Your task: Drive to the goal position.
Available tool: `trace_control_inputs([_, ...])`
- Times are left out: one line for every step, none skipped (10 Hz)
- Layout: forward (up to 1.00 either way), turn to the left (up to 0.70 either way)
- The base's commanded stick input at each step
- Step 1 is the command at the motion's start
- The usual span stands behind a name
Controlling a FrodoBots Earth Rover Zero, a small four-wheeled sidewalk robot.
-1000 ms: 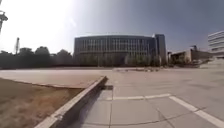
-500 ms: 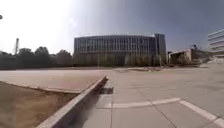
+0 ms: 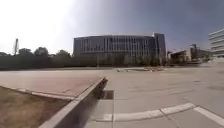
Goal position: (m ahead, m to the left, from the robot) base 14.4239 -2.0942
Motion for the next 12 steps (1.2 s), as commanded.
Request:
trace_control_inputs([0.7,0.0])
trace_control_inputs([0.7,0.0])
trace_control_inputs([0.7,0.0])
trace_control_inputs([0.7,0.0])
trace_control_inputs([0.7,0.0])
trace_control_inputs([0.7,0.0])
trace_control_inputs([0.7,0.0])
trace_control_inputs([0.7,0.0])
trace_control_inputs([0.7,0.0])
trace_control_inputs([0.7,0.0])
trace_control_inputs([0.7,0.0])
trace_control_inputs([0.7,0.0])
